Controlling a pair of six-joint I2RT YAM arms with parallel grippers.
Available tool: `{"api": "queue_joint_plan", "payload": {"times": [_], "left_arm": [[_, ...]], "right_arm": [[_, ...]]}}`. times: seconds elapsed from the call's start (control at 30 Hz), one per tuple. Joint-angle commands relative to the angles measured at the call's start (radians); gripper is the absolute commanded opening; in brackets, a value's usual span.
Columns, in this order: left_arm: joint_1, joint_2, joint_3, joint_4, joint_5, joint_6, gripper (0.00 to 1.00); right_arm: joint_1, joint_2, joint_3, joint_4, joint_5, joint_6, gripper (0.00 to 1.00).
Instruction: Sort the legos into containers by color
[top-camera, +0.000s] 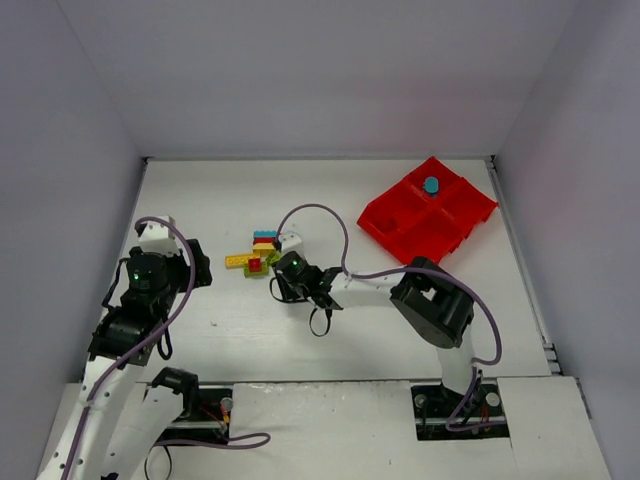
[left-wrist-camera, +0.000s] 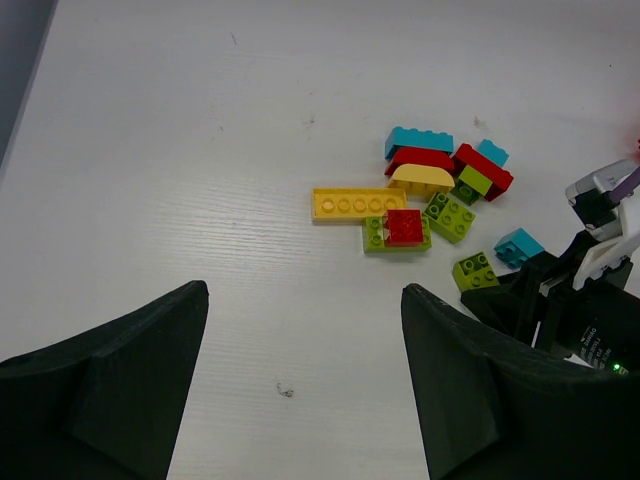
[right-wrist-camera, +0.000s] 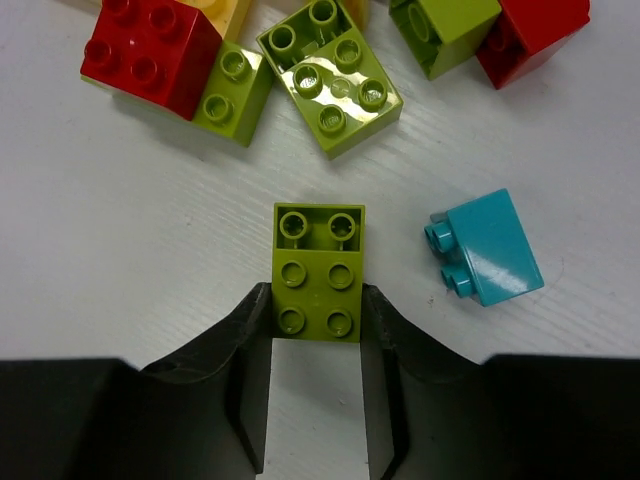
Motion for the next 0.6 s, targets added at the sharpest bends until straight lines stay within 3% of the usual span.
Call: {"api": "queue_joint_plan", "payload": {"times": [0.0, 0.03, 0.07, 0.23, 0.37, 0.57], "left_arm": [[0.004, 0.007, 0.030, 0.044, -0.007, 0.000, 0.71], [0.004, 0.007, 0.030, 0.045, -0.007, 0.000, 0.71], [0.004, 0.007, 0.030, 0.045, -0.005, 0.000, 0.71], [0.004, 0.007, 0.030, 0.045, -0.002, 0.000, 0.71], [0.004, 0.008, 0.030, 0.045, -0.002, 0.000, 0.71], [0.004, 0.003, 0.032, 0.042, -0.004, 0.000, 0.71]], "right_arm": [[0.003, -0.005, 0.026, 0.010, 0.051, 0.003, 0.15], [0.003, -0.029, 0.023, 0.011, 0.056, -0.013, 0.06], [0.003, -0.048, 0.022, 0.011, 0.065, -0.025, 0.03], [-0.055, -0.227, 0.014, -0.005, 0.119, -0.112, 0.00], [-0.198, -0.353, 0.013, -0.041, 0.123, -0.175, 0.00], [-0.538, -0.481, -0.021, -0.067, 0.103, -0.223, 0.00]]}}
